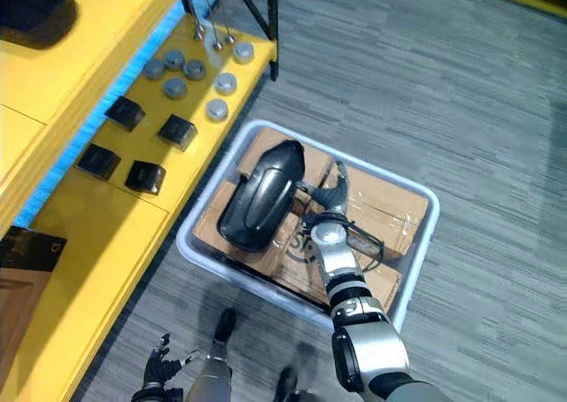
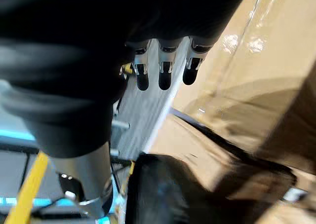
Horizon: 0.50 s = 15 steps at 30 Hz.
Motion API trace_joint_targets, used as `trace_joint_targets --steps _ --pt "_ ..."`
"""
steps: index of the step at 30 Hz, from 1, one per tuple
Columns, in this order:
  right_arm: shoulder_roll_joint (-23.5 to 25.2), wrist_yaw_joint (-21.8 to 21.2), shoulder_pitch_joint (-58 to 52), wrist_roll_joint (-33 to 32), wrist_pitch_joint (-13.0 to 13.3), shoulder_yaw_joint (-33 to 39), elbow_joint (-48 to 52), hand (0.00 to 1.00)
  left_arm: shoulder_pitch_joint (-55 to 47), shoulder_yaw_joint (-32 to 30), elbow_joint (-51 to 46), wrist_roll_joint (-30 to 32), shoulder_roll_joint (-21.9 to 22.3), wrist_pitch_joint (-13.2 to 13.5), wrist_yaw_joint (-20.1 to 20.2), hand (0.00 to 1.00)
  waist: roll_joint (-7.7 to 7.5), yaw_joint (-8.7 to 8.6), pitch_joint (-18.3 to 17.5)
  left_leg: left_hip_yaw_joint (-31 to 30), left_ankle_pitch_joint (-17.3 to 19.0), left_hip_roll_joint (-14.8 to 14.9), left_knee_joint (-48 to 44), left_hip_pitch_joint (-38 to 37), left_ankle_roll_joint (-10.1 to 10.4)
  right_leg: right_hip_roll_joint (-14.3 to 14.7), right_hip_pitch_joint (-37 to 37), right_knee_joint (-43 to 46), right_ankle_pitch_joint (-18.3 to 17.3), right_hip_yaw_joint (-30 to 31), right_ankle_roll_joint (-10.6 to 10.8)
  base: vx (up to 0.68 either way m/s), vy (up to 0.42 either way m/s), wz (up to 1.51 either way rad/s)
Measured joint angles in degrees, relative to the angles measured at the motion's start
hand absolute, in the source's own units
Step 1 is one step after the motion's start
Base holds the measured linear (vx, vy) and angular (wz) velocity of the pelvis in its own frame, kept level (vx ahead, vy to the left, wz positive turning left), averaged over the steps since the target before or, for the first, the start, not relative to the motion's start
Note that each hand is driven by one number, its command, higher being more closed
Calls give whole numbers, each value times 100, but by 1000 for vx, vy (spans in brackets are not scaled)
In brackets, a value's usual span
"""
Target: Walk over and take plastic housings, then place them on the shelf
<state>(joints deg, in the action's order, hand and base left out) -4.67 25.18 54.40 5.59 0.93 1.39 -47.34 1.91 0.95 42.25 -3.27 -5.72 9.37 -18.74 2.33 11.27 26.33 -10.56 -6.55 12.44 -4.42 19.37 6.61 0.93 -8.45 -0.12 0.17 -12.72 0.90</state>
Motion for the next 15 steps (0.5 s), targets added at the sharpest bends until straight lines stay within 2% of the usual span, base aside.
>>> trace_joint_targets --steps 1,4,10,13,14,15 --pt "112 -52 20 106 -37 -74 -219 0 21 2 28 -32 17 5 7 0 -24 4 43 38 11 99 5 22 16 107 0 -55 23 -33 7 4 -162 23" --pt "344 -58 -19 448 -74 -254 -355 0 160 84 127 -52 77 8 3 0 -78 6 72 36 12 191 6 -13 17 187 48 -48 22 -37 7 2 -50 1" --pt "530 -50 -20 1050 -132 -492 -504 0 262 134 269 -54 132 -6 -92 0 -105 6 72 72 33 98 42 -57 46 88 61 -44 19 -29 10 4 54 1" --pt "585 -52 -93 1082 -214 -727 -509 0 262 139 284 -107 98 -17 -185 0 -162 -5 55 107 41 62 62 -70 78 40 55 -43 19 -13 10 -31 58 -1" --pt "598 -53 -114 1104 -214 -788 -516 100 262 183 291 -111 85 -18 -207 0 -173 -14 50 113 32 58 83 -72 109 33 44 -43 19 -10 10 -60 67 -1" --pt "603 -59 -116 1107 -215 -856 -524 100 263 208 298 -112 76 -19 -218 0 -182 -23 45 116 18 57 110 -72 149 29 30 -40 20 -8 10 -56 54 0"
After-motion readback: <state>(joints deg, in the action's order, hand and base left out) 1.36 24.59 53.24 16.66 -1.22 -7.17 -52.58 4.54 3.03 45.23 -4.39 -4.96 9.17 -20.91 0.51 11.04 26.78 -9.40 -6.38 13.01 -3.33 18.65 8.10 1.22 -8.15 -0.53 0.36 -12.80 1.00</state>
